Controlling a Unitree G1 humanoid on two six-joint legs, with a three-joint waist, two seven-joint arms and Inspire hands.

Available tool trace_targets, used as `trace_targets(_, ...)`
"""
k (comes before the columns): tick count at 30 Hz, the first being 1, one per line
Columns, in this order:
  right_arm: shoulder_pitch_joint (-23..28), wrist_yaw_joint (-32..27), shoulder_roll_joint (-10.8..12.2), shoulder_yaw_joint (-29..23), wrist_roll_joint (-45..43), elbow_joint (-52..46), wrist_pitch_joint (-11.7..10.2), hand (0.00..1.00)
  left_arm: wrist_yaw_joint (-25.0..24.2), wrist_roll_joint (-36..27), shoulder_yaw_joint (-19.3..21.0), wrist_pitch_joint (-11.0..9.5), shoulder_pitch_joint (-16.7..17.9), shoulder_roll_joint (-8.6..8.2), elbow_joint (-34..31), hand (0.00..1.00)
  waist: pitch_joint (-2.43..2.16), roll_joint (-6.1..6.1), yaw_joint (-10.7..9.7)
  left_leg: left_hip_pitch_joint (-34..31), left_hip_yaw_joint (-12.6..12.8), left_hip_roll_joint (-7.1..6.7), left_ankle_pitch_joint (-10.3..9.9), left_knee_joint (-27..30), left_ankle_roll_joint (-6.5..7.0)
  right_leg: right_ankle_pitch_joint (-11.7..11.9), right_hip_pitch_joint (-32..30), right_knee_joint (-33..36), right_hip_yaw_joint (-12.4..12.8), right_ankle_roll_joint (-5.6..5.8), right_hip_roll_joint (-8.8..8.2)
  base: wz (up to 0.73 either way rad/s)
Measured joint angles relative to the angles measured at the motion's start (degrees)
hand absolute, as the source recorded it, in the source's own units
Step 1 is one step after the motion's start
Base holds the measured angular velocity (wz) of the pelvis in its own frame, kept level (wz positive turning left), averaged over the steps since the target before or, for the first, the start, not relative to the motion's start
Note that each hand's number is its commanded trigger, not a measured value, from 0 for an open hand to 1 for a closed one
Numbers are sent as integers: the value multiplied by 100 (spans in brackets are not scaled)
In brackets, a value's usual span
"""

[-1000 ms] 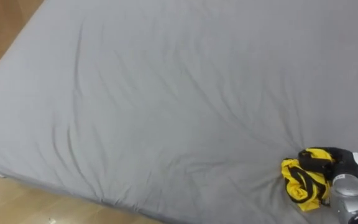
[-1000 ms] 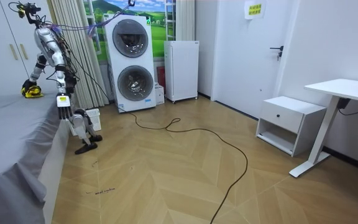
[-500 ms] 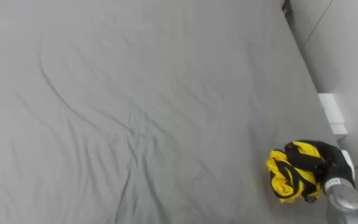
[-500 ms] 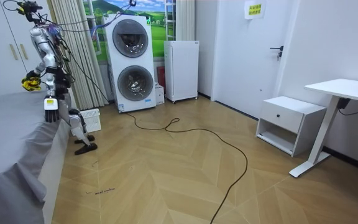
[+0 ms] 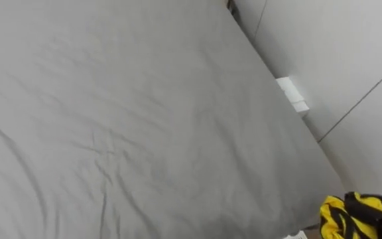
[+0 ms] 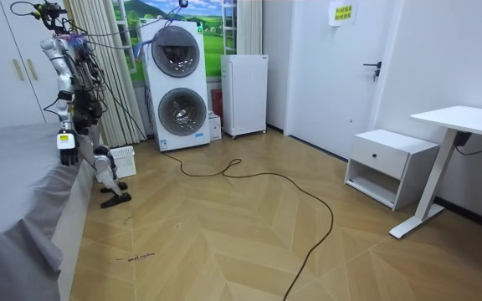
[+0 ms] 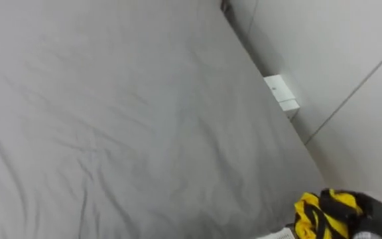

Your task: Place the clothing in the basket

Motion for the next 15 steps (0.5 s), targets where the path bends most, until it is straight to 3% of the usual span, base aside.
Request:
trace_targets(5, 176, -11, 13, -110, 180, 111, 2, 100, 14, 0, 41, 159, 52, 0, 1, 0, -3, -2, -108, 8, 164, 27, -20, -1, -12, 38, -51, -9, 157, -2, 52, -18)
trace_targets(7, 159, -12, 16, -176, 255, 257, 1, 100, 10, -7, 12, 229, 51, 2, 1, 0, -3, 64, -121, -36, 273, 70, -30, 2, -18, 138, -60, -141, 235, -9, 99, -20)
trace_targets(15, 15, -20, 19, -213, 310, 487, 5, 100, -21, -55, -205, 383, 51, 2, 9, 0, -7, 262, -276, -240, 406, 71, -30, 14, -18, 166, -345, -78, 370, -14, 128, -8)
